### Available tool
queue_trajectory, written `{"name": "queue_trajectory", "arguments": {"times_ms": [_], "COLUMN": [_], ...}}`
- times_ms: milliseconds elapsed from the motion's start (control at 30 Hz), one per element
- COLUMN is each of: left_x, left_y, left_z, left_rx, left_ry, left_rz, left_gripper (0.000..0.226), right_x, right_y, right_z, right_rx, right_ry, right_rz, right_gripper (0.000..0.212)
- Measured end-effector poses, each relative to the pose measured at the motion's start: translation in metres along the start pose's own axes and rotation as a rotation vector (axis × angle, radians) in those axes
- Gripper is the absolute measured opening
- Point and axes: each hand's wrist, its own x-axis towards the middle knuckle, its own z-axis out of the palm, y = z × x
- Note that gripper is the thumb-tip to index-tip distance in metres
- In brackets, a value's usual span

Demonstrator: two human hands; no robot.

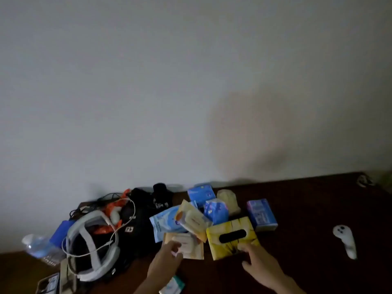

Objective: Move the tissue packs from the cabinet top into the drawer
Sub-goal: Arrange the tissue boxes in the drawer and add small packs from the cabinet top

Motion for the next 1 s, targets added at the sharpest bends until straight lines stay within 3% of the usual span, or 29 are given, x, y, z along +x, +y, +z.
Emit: {"name": "queue_trajectory", "arguments": {"times_ms": [133,233,333,400,500,600,667,833,1000], "left_x": [0.076,0.127,0.158,0.16,0.129,0.058,0.003,-0.098,-0.13], "left_y": [0.027,0.027,0.024,0.023,0.027,0.021,0.001,-0.093,-0.192], "left_z": [0.031,0.055,0.071,0.077,0.078,0.081,0.091,0.133,0.162], "left_rx": [-0.265,-0.462,-0.613,-0.638,-0.588,-0.553,-0.52,-0.529,-0.382], "left_ry": [0.104,0.043,0.013,0.071,0.198,0.314,0.35,0.223,0.135], "left_rz": [-0.02,-0.064,-0.084,-0.089,0.001,0.074,0.059,-0.144,-0.159], "left_gripper": [0.054,0.055,0.053,0.049,0.035,0.017,0.018,0.022,0.03], "right_x": [0.061,0.084,0.092,0.085,0.047,-0.024,-0.073,-0.153,-0.185], "right_y": [0.003,0.02,0.032,0.037,0.052,0.065,0.068,0.064,0.055], "right_z": [0.037,0.08,0.099,0.107,0.121,0.152,0.175,0.229,0.294], "right_rx": [-0.228,-0.401,-0.488,-0.547,-0.408,-0.28,-0.222,-0.236,-0.303], "right_ry": [-0.025,-0.025,0.112,0.102,0.029,-0.053,-0.064,-0.271,-0.411], "right_rz": [-0.122,-0.11,-0.139,-0.146,-0.144,-0.122,-0.122,-0.119,-0.172], "right_gripper": [0.069,0.079,0.065,0.045,0.031,0.033,0.039,0.027,0.029]}}
